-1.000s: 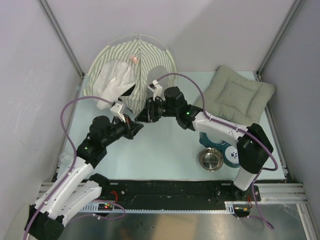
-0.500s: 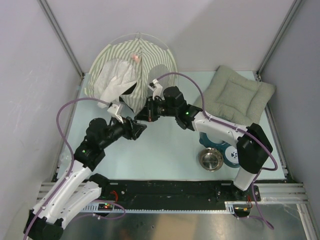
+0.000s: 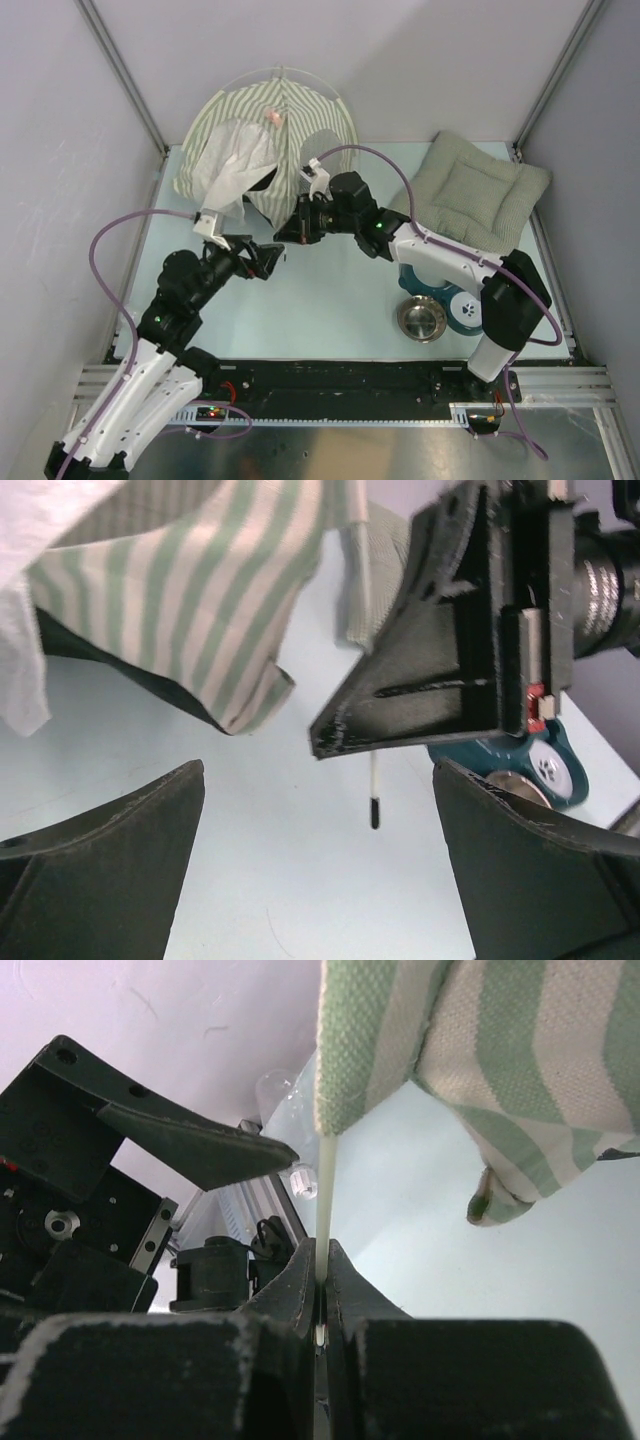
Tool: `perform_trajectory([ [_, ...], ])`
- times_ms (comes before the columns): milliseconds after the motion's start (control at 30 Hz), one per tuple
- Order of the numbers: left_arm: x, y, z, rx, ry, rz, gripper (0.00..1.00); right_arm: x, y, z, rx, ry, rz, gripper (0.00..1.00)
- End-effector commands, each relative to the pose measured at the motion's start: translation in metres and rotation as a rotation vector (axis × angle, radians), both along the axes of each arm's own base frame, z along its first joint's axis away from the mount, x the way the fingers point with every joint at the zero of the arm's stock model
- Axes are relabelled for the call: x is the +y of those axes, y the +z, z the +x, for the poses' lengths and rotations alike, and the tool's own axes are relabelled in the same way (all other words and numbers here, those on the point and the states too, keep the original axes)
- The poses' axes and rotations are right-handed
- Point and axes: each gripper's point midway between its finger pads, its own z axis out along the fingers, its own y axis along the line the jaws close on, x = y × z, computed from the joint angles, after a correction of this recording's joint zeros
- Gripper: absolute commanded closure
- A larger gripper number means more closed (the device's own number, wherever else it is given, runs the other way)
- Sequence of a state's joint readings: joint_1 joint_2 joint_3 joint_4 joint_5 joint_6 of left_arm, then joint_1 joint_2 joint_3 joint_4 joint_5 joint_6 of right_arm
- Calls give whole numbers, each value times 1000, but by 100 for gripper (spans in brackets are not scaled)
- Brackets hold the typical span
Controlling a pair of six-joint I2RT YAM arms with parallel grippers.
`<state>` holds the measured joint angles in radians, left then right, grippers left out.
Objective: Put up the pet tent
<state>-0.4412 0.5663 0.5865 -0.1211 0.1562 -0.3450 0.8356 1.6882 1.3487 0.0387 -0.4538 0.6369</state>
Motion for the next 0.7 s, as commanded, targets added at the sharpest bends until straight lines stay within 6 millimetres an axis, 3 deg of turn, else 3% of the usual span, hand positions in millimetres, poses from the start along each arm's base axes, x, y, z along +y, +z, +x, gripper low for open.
perform_trajectory([
  [0,25,7,12,-6,164,-76,0,-5,63,1,-81,4,127,100],
  [167,49,-11,19,15,311,-82,3,-7,79,-3,-10,27,197,100],
  [300,34,-39,22,86,249,-58,14,-9,103,-6,55,43,286,100],
  [400,26,-51,27,91,211,-42,18,-10,118,-9,109,64,348,100],
  [667,6,-27,36,-88,92,22,16,-12,135,-13,270,71,406,100],
])
